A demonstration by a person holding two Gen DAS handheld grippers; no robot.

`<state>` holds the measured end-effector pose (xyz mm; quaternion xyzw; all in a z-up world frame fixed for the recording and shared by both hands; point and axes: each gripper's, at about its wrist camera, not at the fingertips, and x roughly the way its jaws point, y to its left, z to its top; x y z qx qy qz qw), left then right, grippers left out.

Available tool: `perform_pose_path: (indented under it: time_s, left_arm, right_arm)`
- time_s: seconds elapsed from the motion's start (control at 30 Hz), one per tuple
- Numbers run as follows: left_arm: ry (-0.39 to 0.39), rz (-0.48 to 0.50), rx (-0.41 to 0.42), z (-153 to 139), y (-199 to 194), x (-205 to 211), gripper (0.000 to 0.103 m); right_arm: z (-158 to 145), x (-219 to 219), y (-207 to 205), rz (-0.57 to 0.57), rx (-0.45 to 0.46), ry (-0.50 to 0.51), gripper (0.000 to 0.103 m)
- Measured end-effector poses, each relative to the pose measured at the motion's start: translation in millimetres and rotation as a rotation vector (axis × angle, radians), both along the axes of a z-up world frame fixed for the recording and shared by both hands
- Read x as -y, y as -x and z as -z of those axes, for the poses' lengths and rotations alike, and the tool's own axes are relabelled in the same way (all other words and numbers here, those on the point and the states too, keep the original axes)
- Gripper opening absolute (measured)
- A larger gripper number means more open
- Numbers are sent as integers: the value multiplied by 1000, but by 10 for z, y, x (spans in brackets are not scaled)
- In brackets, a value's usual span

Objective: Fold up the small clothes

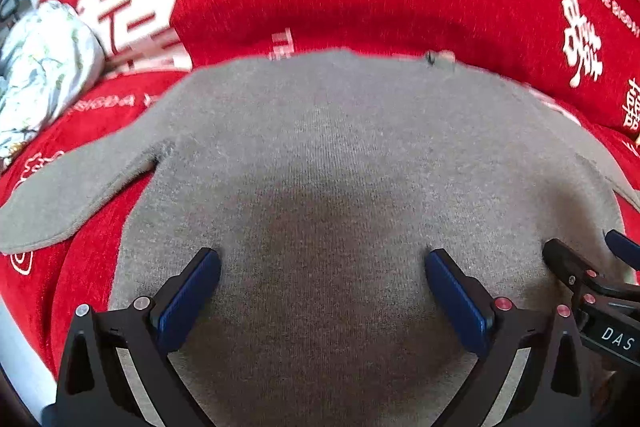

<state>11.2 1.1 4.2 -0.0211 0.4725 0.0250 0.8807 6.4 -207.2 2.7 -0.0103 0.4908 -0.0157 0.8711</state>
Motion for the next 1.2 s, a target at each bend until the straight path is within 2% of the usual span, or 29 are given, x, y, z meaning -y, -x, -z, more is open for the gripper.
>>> perform_pose_path:
  time_s: [0.1,0.2,0.33,0.43,0.57,0.67,0.87,1.2]
  left_arm:
    - [15,4,-111,-22,-135,-15,103]
    - [14,-5,-183,-22,-213,-2,103]
    - [15,-27,-187,-15,-199,8,103]
    - [12,-28,-196,-27,-207,28,103]
    - [4,-42,-256,-70,-258,32,103]
    - [-11,-36,-231,-176,-232,107,103]
    - [-95,20,-144,-460,-185,401,103]
    - [-108,66,-103,-697,-310,812,103]
  right_arm:
    - [-24,3,-151,8,-124,-1,103]
    - [-15,-6,-208,5,-155,5,103]
    - [-14,-38,-209,-3,-168,20,103]
    - [-50,-16,-236,-21,-198,-6,103]
    - [-162,14,-216,-34,-174,-58,103]
    - [-274,5,-207,-42,-133,-53,103]
    - [-500,131,-217,-30,-58,-70,103]
    - [-695,658,-212,42,5,-112,103]
